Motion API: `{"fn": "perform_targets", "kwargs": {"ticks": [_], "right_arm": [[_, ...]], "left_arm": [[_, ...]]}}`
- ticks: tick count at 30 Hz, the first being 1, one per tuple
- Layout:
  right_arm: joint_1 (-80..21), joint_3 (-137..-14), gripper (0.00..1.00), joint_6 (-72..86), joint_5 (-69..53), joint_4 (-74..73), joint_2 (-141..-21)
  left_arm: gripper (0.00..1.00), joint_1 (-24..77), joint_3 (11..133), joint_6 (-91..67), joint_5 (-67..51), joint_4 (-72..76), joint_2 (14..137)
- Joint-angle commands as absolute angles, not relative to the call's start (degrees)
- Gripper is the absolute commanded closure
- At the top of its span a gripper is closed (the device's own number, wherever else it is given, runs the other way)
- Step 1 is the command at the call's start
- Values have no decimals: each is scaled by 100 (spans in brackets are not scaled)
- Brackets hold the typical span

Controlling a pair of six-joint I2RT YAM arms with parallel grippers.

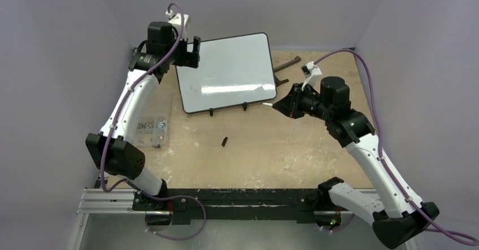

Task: Write a sentence on the whiteboard
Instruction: Move the whiteboard to the center of the board.

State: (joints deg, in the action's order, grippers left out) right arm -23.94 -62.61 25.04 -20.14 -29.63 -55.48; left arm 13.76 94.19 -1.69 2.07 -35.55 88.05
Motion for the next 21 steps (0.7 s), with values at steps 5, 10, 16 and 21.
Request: {"fn": "perform_targets", "kwargs": {"ticks": [5,10,16,21], "right_arm": [[-2380,-6200,100,2493,-2259,-2418,-5843],[-2377,-6335,100,2306,-2277,-2505,-6069],[-2375,-6227,100,2303,-2352,-2430,-6147],[-2374,-6198,100,2313,-2441,-2377,-6262]], "left_arm": [[5,521,10963,-250,-1568,-3807,9977],[8,161,11680,-459,-2238,-3804,10772],[16,-497,12321,-881,-3213,-3637,11592],[25,-845,12628,-1192,-3666,-3547,12047]]}}
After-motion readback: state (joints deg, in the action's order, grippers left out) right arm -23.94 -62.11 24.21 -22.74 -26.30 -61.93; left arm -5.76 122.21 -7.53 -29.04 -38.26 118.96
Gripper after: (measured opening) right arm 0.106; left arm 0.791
